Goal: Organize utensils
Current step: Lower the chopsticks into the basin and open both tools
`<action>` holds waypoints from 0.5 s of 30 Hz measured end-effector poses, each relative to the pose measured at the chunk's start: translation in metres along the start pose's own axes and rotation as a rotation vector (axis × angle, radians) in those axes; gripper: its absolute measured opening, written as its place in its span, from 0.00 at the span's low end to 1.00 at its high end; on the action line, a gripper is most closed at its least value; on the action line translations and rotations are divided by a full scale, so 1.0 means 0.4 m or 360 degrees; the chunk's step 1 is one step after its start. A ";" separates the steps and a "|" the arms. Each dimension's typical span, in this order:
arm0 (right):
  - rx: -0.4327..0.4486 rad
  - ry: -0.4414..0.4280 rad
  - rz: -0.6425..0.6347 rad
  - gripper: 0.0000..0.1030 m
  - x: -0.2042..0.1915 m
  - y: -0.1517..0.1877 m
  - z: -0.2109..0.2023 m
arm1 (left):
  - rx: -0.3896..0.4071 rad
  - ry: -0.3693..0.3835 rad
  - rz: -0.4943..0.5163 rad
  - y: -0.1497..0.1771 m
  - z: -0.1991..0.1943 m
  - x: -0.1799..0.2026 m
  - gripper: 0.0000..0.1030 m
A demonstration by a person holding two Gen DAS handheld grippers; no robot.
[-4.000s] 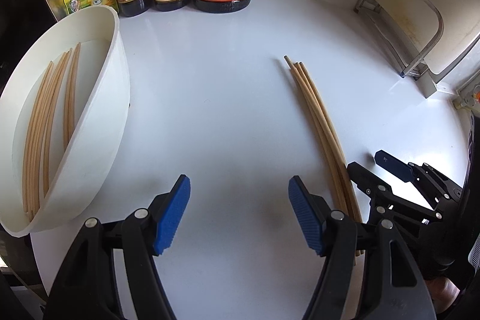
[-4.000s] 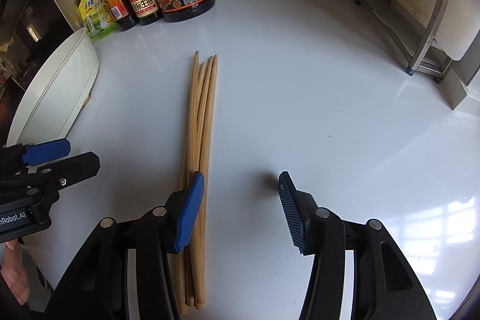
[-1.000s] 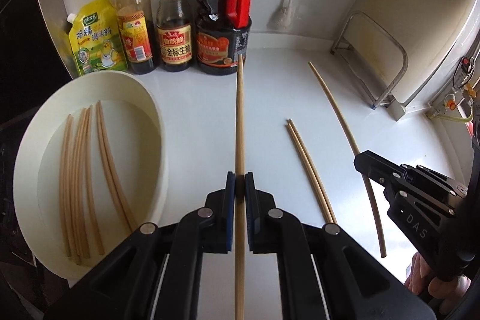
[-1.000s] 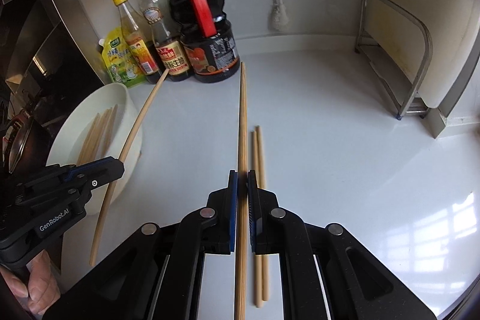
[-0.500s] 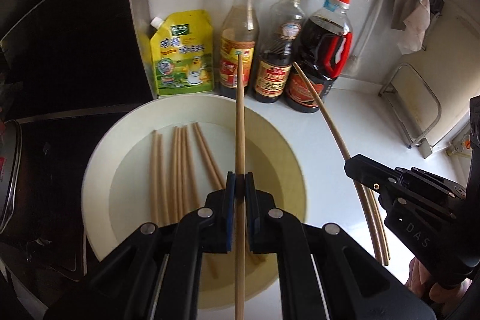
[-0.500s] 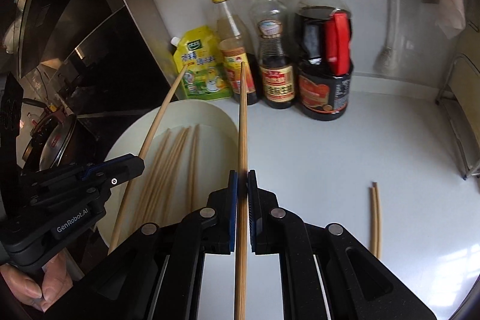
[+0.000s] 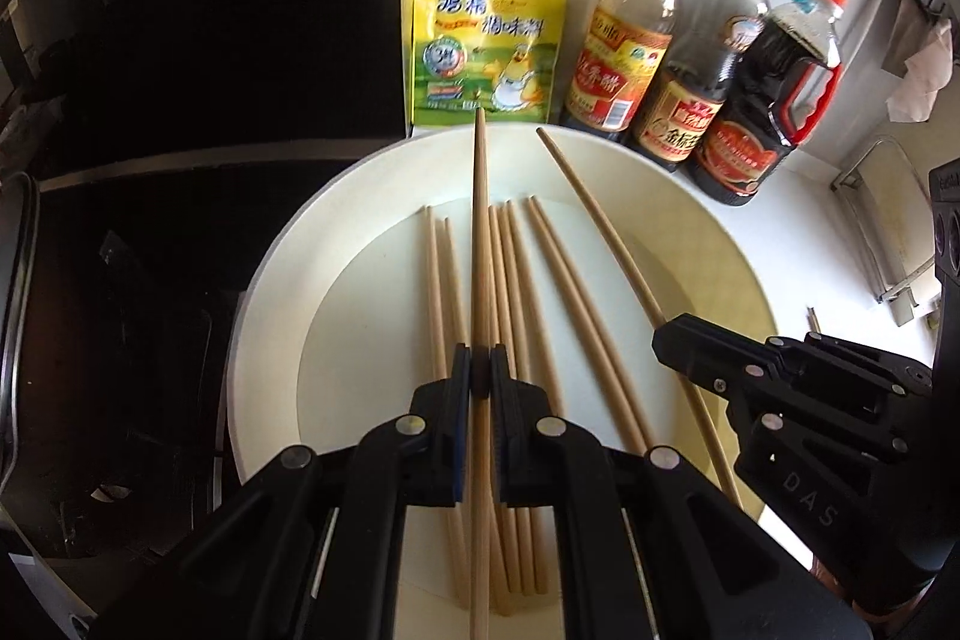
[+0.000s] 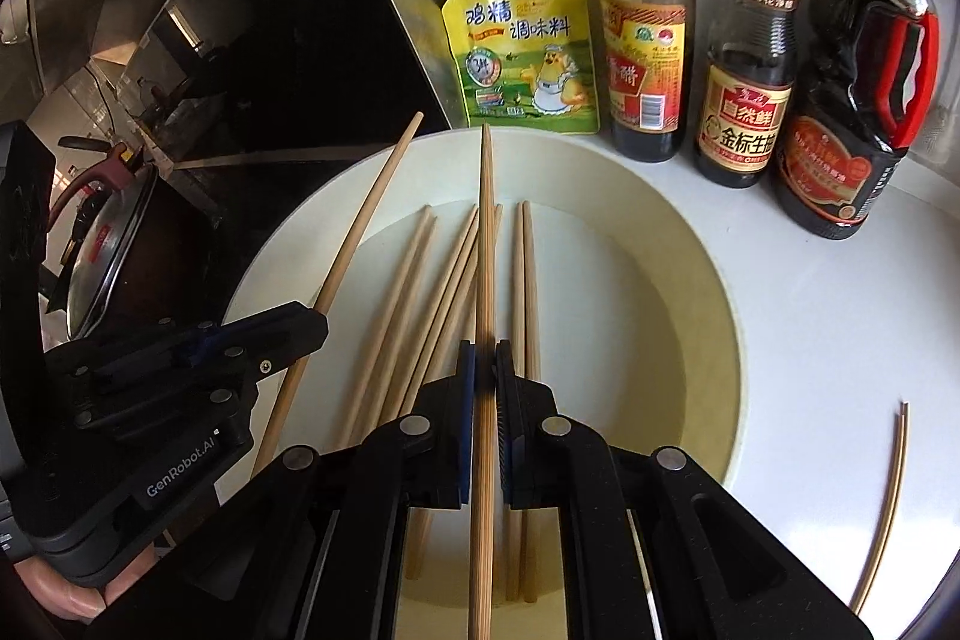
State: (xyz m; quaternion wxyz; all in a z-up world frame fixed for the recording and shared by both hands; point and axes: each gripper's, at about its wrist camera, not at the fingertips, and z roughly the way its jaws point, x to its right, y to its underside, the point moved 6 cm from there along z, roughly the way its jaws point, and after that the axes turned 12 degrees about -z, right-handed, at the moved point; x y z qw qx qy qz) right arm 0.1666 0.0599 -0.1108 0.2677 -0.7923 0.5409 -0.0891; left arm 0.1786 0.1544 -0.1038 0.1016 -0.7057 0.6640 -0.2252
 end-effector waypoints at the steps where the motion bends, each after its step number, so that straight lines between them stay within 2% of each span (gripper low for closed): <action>1: -0.0018 0.0001 0.0006 0.06 0.001 0.004 0.010 | -0.0016 -0.0001 -0.0003 0.003 0.010 -0.005 0.07; 7: -0.0077 0.0021 0.0046 0.07 0.015 0.017 0.039 | -0.0081 0.0003 -0.0014 0.012 0.044 -0.012 0.07; 10: -0.0057 0.0032 0.0066 0.09 0.023 0.019 0.028 | -0.0066 -0.0007 -0.0015 0.011 0.040 -0.014 0.09; 12: -0.0039 0.0050 0.0058 0.11 0.024 0.017 0.019 | -0.0047 -0.0002 -0.0018 0.009 0.031 -0.015 0.23; 15: -0.0017 0.0061 0.0062 0.14 0.028 0.019 0.001 | -0.0022 -0.0011 -0.0022 0.007 0.019 -0.016 0.31</action>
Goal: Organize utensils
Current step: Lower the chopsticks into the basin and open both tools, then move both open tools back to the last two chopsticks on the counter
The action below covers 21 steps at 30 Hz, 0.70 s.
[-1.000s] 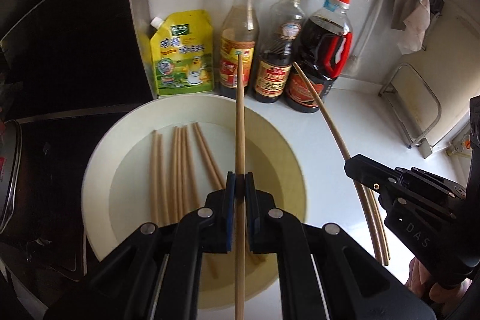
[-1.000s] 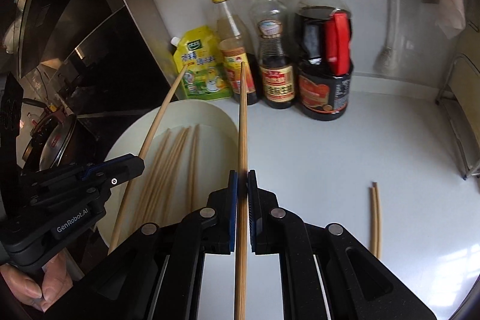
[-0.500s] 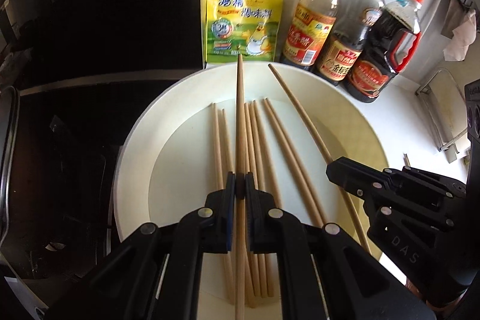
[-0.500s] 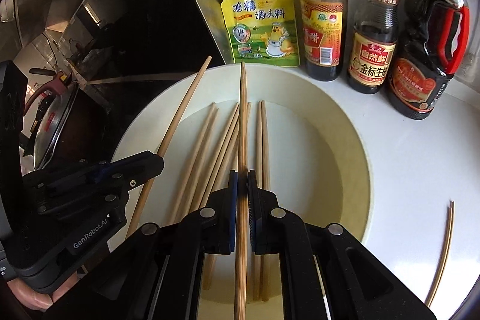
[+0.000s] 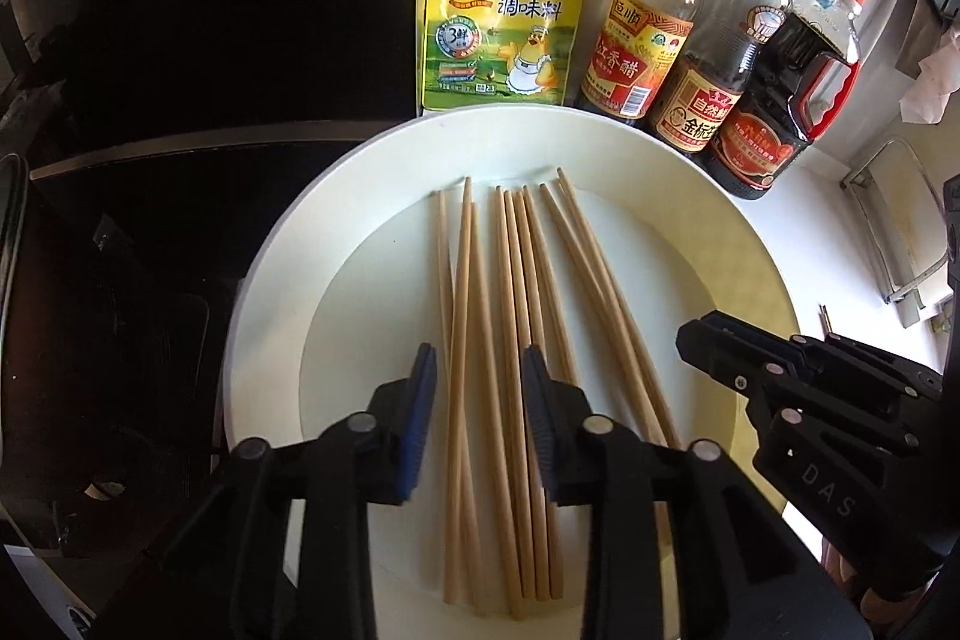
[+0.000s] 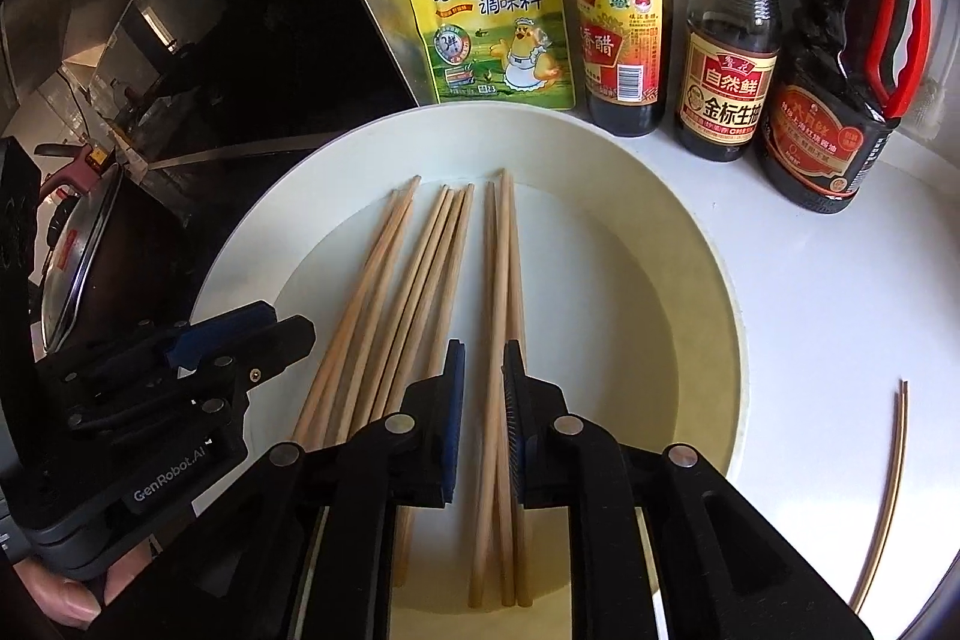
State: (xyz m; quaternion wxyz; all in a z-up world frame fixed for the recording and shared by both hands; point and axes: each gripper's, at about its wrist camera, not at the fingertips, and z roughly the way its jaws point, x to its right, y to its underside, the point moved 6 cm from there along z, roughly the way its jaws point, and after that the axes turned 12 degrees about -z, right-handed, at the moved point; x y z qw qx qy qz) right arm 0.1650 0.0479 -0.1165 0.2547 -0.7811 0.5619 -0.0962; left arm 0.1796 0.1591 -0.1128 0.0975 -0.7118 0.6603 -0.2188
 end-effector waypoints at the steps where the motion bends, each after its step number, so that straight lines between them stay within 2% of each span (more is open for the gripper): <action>1: 0.0004 0.0004 0.0002 0.14 0.002 -0.001 -0.004 | 0.0002 -0.0001 -0.0003 -0.001 -0.003 0.001 0.31; 10: 0.0050 0.0002 0.0033 0.17 0.013 0.023 -0.056 | 0.0032 0.0003 -0.0003 0.023 -0.041 0.016 0.35; 15: 0.0104 0.0001 0.0039 0.19 0.017 0.044 -0.105 | 0.0081 0.0005 0.0013 0.039 -0.082 0.034 0.44; 21: 0.0135 0.0040 0.0060 0.25 0.048 0.094 -0.167 | 0.0113 0.0023 0.0030 0.067 -0.124 0.082 0.44</action>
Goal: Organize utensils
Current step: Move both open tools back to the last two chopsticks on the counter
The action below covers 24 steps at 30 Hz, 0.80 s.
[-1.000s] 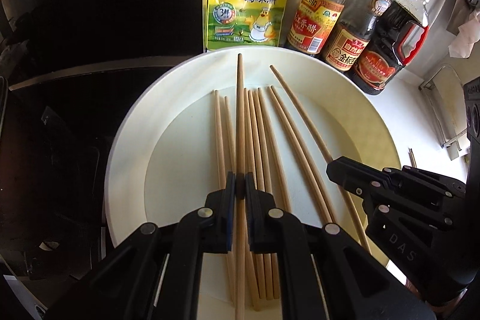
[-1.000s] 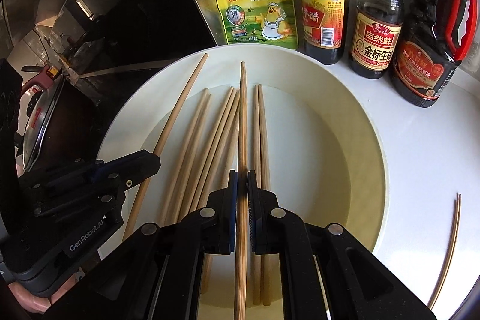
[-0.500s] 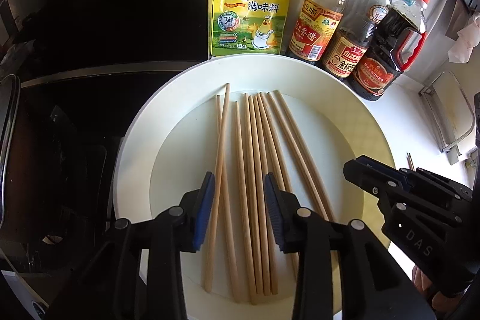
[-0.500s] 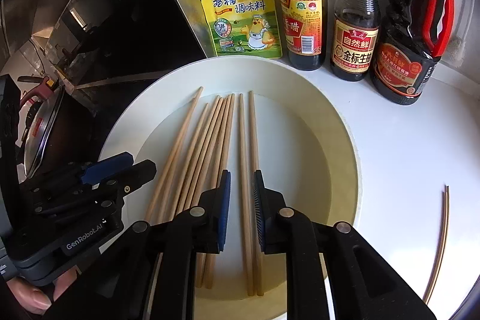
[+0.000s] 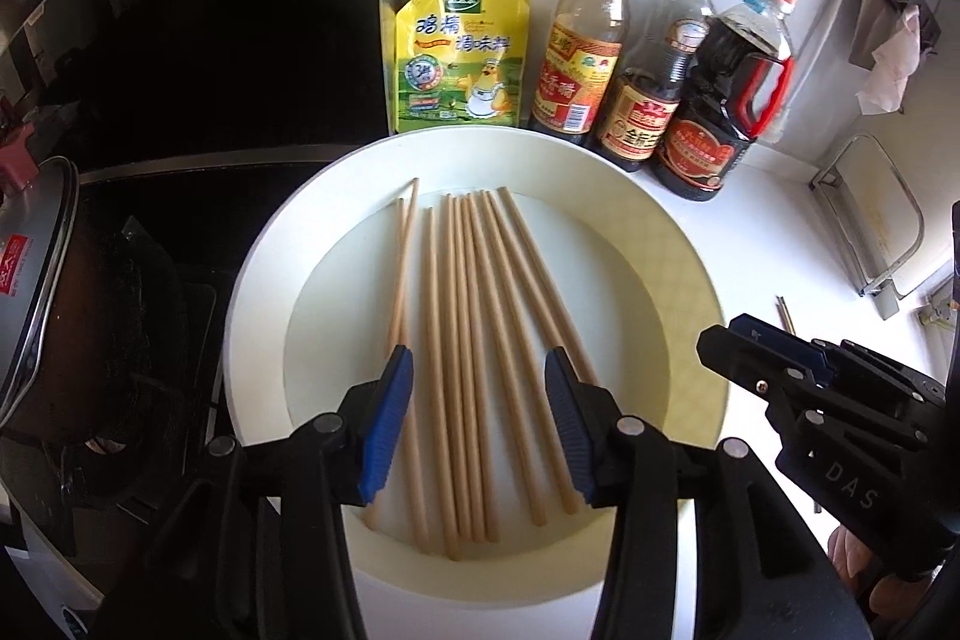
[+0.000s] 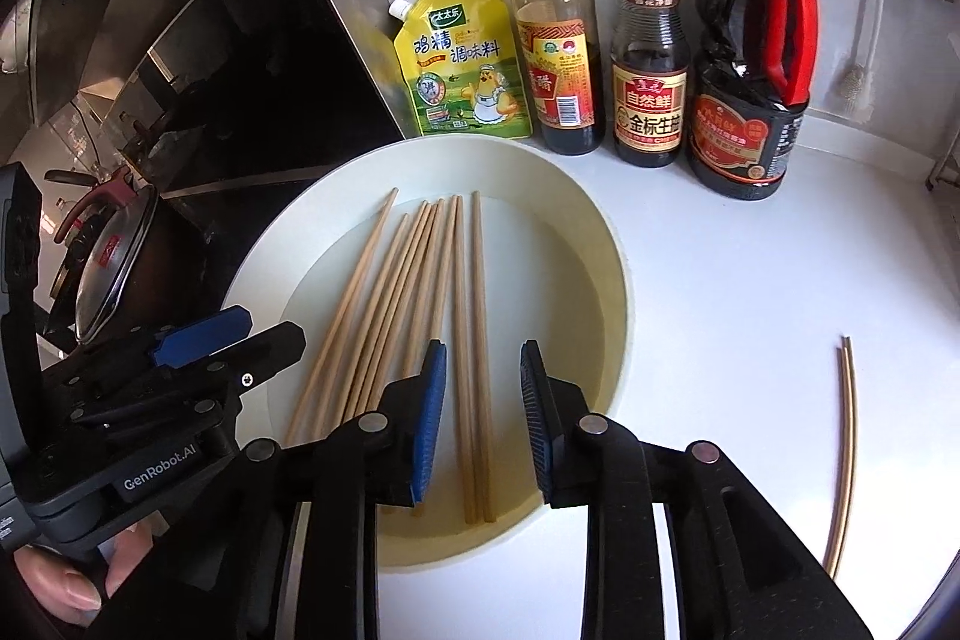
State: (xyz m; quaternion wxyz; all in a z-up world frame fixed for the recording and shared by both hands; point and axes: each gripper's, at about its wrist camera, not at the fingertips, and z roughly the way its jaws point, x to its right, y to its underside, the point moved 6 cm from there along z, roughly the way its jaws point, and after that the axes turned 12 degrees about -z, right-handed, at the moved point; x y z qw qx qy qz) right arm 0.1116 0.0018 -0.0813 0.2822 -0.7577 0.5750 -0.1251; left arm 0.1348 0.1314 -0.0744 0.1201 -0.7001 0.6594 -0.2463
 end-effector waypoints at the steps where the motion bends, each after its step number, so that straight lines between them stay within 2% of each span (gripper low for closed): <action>1: 0.0004 0.0004 0.0010 0.26 0.010 0.011 -0.012 | 0.0000 0.0007 0.0005 0.006 -0.005 0.012 0.45; 5: 0.0011 0.0039 0.0038 0.28 0.058 0.057 -0.059 | -0.0002 0.0044 0.0047 0.049 -0.019 0.072 0.49; 11: 0.0004 0.0174 0.0062 0.39 0.179 0.158 -0.133 | -0.0041 0.0132 0.0097 0.124 -0.016 0.189 0.52; 19: -0.0091 0.0371 0.0187 0.41 0.387 0.308 -0.193 | -0.0082 0.0207 0.0152 0.215 0.010 0.350 0.57; 24: -0.0143 0.0405 0.0207 0.41 0.476 0.367 -0.188 | -0.0108 0.0211 0.0176 0.263 0.032 0.420 0.61</action>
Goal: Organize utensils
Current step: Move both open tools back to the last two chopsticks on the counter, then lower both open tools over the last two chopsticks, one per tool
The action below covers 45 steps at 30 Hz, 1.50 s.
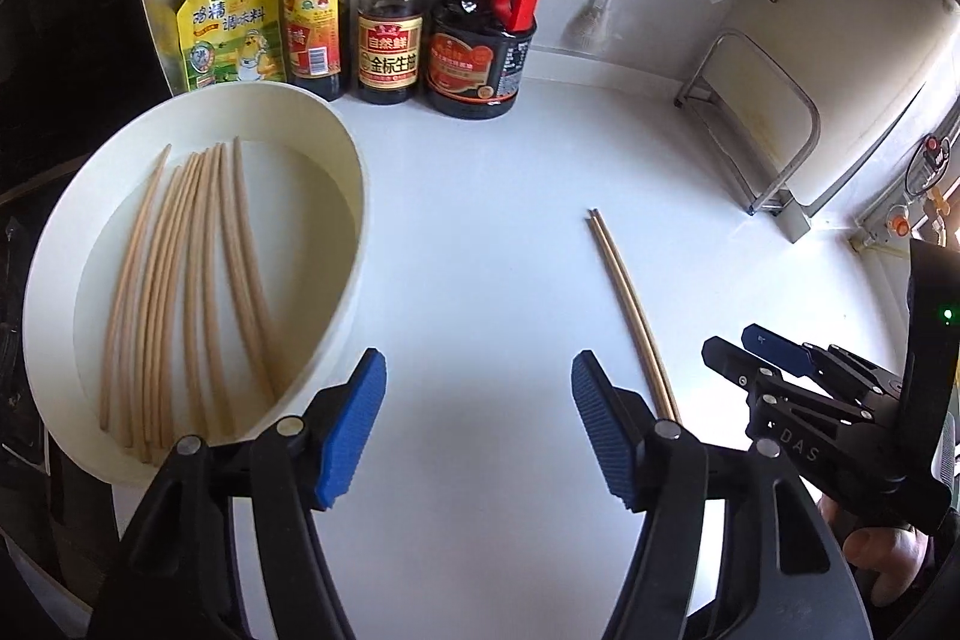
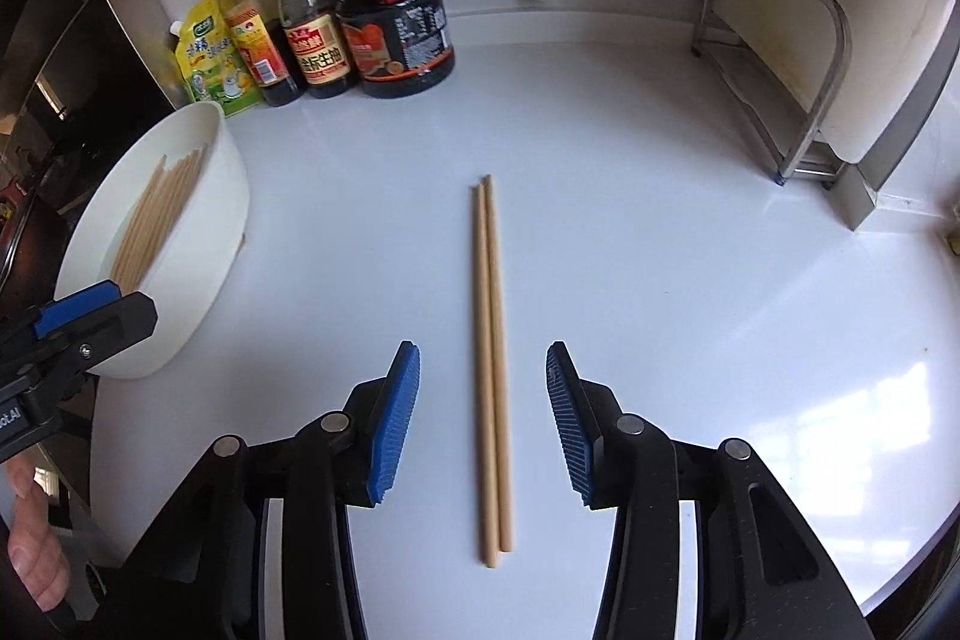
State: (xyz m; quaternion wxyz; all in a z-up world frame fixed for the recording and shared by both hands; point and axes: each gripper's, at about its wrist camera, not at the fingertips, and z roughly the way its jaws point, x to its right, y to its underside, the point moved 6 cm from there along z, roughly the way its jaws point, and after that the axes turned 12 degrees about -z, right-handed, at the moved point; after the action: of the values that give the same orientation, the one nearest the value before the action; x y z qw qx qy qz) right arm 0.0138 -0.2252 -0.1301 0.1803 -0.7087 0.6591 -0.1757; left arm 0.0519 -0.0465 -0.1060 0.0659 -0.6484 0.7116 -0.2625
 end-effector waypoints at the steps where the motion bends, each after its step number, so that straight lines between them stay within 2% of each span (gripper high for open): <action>1: -0.0009 0.0001 -0.0006 0.41 0.011 0.007 0.010 | -0.0007 -0.0008 -0.0001 0.006 0.008 0.007 0.61; 13: -0.0055 -0.0047 -0.0108 0.41 0.029 0.053 0.116 | -0.0083 -0.0115 -0.0031 0.064 0.103 0.041 0.61; 22: -0.0019 0.0002 -0.0240 0.41 0.012 0.048 0.127 | -0.0090 -0.0149 -0.0043 0.070 0.123 0.050 0.61; 26: -0.0036 -0.0016 -0.0265 0.41 -0.001 0.054 0.136 | -0.0098 -0.0152 -0.0037 0.070 0.131 0.060 0.61; 29: -0.0020 -0.0014 -0.0297 0.30 -0.013 0.057 0.133 | -0.0099 -0.0153 -0.0037 0.068 0.137 0.070 0.62; 31: -0.0016 -0.0028 -0.0303 0.12 -0.017 0.058 0.132 | -0.0102 -0.0152 -0.0042 0.068 0.145 0.079 0.62; 32: -0.0015 -0.0038 -0.0298 0.08 -0.016 0.058 0.132 | -0.0100 -0.0149 -0.0042 0.068 0.150 0.083 0.63; 45: 0.0005 -0.0017 -0.0142 0.06 0.077 0.099 0.112 | -0.0133 -0.0209 0.0006 0.093 0.259 0.142 0.65</action>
State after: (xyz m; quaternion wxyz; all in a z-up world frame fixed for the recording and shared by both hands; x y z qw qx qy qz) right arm 0.0032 -0.2577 -0.1883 0.1769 -0.7380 0.6256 -0.1807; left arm 0.0554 -0.1298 -0.1974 0.0857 -0.6651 0.7172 -0.1895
